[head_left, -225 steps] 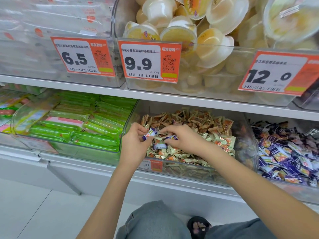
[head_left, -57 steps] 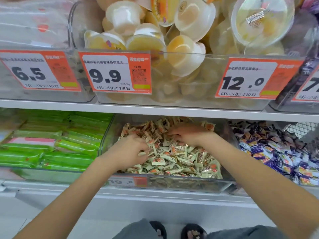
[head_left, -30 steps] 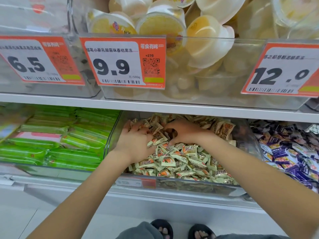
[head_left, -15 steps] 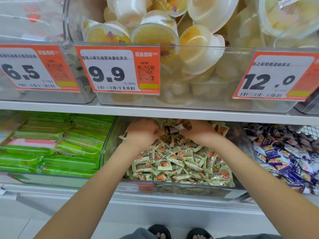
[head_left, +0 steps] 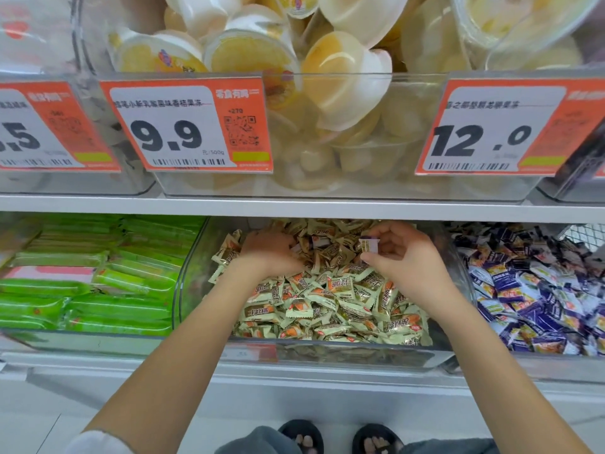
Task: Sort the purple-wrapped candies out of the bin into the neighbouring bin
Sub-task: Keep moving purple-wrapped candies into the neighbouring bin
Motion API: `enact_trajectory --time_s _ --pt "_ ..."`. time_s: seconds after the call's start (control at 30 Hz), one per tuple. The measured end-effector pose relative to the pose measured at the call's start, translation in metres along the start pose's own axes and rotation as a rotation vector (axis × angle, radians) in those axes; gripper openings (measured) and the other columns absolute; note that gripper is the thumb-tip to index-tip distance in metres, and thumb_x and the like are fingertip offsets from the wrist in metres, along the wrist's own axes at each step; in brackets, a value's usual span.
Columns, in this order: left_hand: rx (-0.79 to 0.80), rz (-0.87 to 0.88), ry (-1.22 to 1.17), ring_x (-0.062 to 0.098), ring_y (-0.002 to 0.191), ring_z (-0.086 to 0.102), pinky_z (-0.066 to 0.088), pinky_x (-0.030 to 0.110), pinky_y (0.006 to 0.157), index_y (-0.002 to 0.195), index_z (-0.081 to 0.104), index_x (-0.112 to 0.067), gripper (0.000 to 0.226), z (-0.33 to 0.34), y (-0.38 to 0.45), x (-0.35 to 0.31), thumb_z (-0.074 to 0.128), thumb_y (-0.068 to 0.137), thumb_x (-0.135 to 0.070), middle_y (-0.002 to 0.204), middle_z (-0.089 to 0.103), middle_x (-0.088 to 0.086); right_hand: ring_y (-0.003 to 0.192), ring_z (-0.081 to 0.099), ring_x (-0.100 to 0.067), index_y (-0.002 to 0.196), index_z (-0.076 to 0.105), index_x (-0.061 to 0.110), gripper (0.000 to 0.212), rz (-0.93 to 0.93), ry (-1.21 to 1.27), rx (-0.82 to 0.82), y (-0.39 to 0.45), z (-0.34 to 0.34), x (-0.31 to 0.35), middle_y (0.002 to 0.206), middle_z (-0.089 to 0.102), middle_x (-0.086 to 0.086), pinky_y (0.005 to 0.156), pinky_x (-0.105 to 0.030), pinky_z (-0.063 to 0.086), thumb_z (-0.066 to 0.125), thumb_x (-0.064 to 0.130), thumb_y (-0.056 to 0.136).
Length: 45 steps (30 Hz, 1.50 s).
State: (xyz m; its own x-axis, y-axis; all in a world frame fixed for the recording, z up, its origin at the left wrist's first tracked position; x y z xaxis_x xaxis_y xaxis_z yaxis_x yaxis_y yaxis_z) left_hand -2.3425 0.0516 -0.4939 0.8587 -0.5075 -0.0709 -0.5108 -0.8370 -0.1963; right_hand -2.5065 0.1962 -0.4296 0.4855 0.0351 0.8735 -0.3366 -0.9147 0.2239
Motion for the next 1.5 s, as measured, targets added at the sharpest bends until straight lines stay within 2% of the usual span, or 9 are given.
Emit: enact_trajectory --time_s 0.13,0.43,0.57,0.8,0.93,1.03,1.13,1.27,1.5 --pt "-0.043 -0.108 -0.069 0.017 0.097 0.06 0.037 0.041 0.099 0.098 0.065 -0.019 0.047 -0.002 0.009 -0.002 0.051 0.085 -0.061 0.09 0.067 -0.004 0.081 0.061 -0.007 0.084 0.058 0.032 0.032 0.017 0.03 0.002 0.0 0.003 -0.001 0.087 0.064 0.004 0.071 -0.008 0.048 0.077 0.007 0.076" --pt "-0.08 -0.038 -0.163 0.015 0.107 0.055 0.037 0.039 0.102 0.089 0.064 -0.029 0.016 -0.007 -0.002 -0.002 0.065 0.084 -0.044 0.112 0.061 -0.008 0.08 0.063 -0.012 0.091 0.06 0.021 0.026 0.064 0.072 -0.023 -0.002 -0.004 -0.006 0.087 0.065 0.001 0.071 -0.015 0.05 0.073 0.003 0.078" --pt "-0.141 0.157 -0.393 0.016 0.1 0.06 0.052 0.027 0.08 0.12 0.059 -0.025 0.034 -0.013 -0.001 -0.036 0.061 0.087 -0.016 0.128 0.056 -0.002 0.08 0.063 -0.014 0.084 0.058 0.028 0.031 0.066 0.104 -0.046 -0.004 -0.006 0.0 0.086 0.065 0.003 0.073 -0.024 0.052 0.073 0.001 0.078" --pt "-0.072 0.178 -0.089 0.029 0.141 0.023 0.03 0.043 0.112 0.143 0.039 -0.023 0.051 0.011 0.026 -0.051 0.045 0.096 -0.003 0.153 0.027 0.003 0.088 0.063 -0.022 0.087 0.058 0.024 0.028 0.071 0.091 -0.08 -0.005 -0.013 0.0 0.09 0.066 -0.004 0.08 -0.028 0.051 0.072 0.002 0.079" --pt "-0.22 0.181 -0.096 0.025 0.105 0.059 0.048 0.034 0.089 0.123 0.058 -0.019 0.029 -0.008 0.015 -0.048 0.044 0.098 -0.016 0.121 0.06 0.007 0.086 0.064 -0.014 0.092 0.058 0.02 0.025 0.082 0.086 -0.058 -0.005 -0.011 -0.002 0.089 0.066 -0.003 0.082 -0.026 0.052 0.071 0.003 0.079" --pt "-0.29 0.021 -0.238 0.016 0.077 0.06 0.049 0.026 0.069 0.116 0.059 -0.015 0.025 -0.031 -0.004 -0.033 0.044 0.099 -0.023 0.099 0.063 0.001 0.066 0.057 -0.003 0.092 0.057 0.019 0.023 0.056 0.063 -0.034 -0.006 -0.008 0.0 0.086 0.063 -0.012 0.068 -0.018 0.049 0.065 0.001 0.082" --pt "-0.501 0.035 -0.437 0.021 0.08 0.065 0.053 0.03 0.075 0.111 0.067 -0.014 0.027 -0.059 -0.049 -0.033 0.06 0.091 -0.031 0.098 0.069 0.004 0.054 0.049 -0.01 0.096 0.051 0.015 0.015 0.135 0.085 0.048 -0.01 0.003 -0.004 0.069 0.049 -0.001 0.054 -0.026 0.044 0.05 0.003 0.088" --pt "-0.601 0.172 -0.646 -0.008 0.056 0.053 0.039 0.001 0.055 0.098 0.075 -0.02 0.023 -0.064 -0.111 -0.069 0.078 0.075 -0.023 0.084 0.072 -0.009 0.052 0.042 -0.009 0.081 0.049 0.019 0.019 0.196 0.283 0.166 -0.02 0.022 0.002 0.052 0.043 0.013 0.05 -0.025 0.033 0.049 0.03 0.096" --pt "-0.673 0.218 -0.817 0.001 0.078 0.061 0.048 0.015 0.071 0.096 0.067 -0.029 0.034 -0.062 -0.139 -0.099 0.08 0.07 -0.01 0.09 0.068 -0.016 0.052 0.047 -0.007 0.088 0.059 0.024 0.008 0.042 0.232 0.037 -0.034 -0.014 0.012 0.054 0.052 0.014 0.05 -0.022 0.041 0.055 0.028 0.095"
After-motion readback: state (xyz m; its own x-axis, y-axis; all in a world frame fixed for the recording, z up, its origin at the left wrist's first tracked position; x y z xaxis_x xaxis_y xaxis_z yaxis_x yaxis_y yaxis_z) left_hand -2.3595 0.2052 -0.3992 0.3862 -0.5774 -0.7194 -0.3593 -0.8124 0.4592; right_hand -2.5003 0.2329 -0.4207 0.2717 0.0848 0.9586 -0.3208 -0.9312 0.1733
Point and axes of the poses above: each hand's wrist, its own y-axis towards the middle knuckle, its own z-axis out of the palm, x = y × z, the point moved 8 cm from there along y, towards the middle knuckle
